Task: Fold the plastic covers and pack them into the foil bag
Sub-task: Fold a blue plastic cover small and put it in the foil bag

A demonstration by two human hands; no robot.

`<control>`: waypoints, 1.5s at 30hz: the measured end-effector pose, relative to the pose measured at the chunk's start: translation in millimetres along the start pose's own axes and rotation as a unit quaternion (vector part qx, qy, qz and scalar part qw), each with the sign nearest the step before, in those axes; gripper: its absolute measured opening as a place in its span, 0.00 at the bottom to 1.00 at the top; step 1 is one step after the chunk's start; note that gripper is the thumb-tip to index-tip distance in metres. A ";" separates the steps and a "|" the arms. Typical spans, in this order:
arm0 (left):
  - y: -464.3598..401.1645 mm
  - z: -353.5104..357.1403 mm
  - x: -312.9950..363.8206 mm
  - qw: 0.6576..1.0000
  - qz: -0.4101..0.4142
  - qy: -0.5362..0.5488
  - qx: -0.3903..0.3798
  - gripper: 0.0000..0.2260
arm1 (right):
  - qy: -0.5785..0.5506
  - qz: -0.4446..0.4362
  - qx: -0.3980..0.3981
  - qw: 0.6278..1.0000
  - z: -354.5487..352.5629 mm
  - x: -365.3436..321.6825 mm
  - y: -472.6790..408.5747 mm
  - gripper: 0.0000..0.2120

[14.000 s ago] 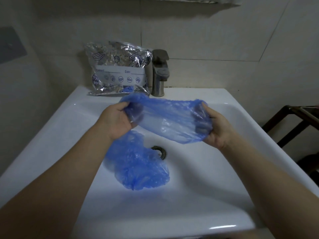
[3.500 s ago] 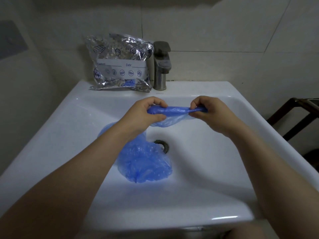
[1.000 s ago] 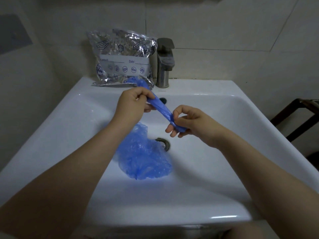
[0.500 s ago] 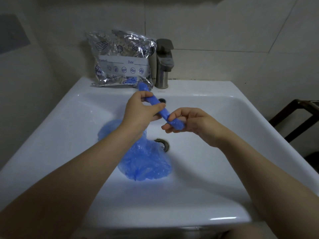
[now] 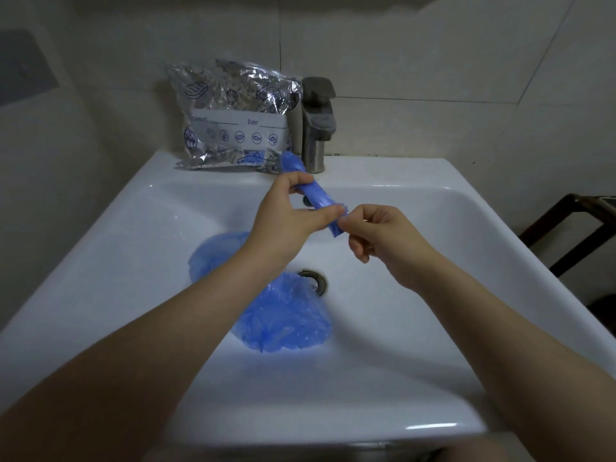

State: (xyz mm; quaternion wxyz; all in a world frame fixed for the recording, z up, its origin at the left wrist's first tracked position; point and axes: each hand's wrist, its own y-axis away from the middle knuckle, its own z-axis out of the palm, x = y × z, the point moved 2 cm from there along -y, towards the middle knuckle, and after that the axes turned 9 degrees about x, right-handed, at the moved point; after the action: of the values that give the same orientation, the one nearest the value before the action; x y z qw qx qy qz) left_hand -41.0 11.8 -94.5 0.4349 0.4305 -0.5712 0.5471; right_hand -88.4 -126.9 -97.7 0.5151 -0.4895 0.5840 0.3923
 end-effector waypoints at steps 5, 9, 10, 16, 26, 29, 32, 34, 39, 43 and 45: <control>0.0 0.6 1.5 1.000 -0.001 0.014 -0.007 0.17 | 0.036 -0.060 0.041 0.997 6.8 -1.6 -0.7 0.09; -4.7 -0.5 -0.2 0.977 -0.141 0.155 -0.027 0.12 | 0.180 -0.273 0.019 0.945 -6.9 -13.7 0.4 0.20; -4.9 -0.5 -0.3 0.970 -0.165 0.175 -0.032 0.11 | 0.248 -0.337 0.006 0.908 -11.1 -15.2 0.4 0.23; -6.5 -3.0 2.0 0.960 -0.187 0.198 -0.068 0.10 | 0.433 -0.479 0.035 0.762 -6.4 -17.0 0.5 0.15; -5.2 -0.5 -6.3 0.977 -0.176 0.105 -0.055 0.04 | 0.453 -0.481 0.045 0.749 0.3 -16.5 4.3 0.14; -6.7 0.3 -9.5 0.983 -0.152 0.075 -0.069 0.06 | 0.428 -0.442 0.030 0.788 0.2 -10.7 0.9 0.14; -5.1 0.8 -10.8 0.984 -0.142 0.074 -0.072 0.07 | 0.350 -0.380 0.030 0.855 -0.7 -4.4 -1.8 0.09; -6.3 1.2 -12.0 0.989 -0.120 0.050 -0.075 0.08 | 0.321 -0.332 0.037 0.886 0.3 -2.0 -4.5 0.05; -3.8 3.2 -7.8 0.990 -0.094 0.022 -0.100 0.11 | 0.185 -0.155 0.045 0.969 0.4 2.0 -8.0 0.07; -1.7 3.4 -7.7 0.996 -0.052 -0.043 -0.064 0.10 | 0.150 -0.123 0.056 0.979 -1.4 1.5 -8.1 0.06; -0.7 4.1 -5.9 0.994 -0.024 -0.092 -0.043 0.08 | 0.181 -0.149 0.053 0.971 0.1 -1.3 -7.3 0.07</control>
State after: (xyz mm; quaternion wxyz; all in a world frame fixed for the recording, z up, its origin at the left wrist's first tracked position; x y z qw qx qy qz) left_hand -39.0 7.8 -100.1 0.4115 0.4733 -0.6217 0.4692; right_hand -81.3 -128.2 -96.1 0.4787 -0.6061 0.6078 0.1846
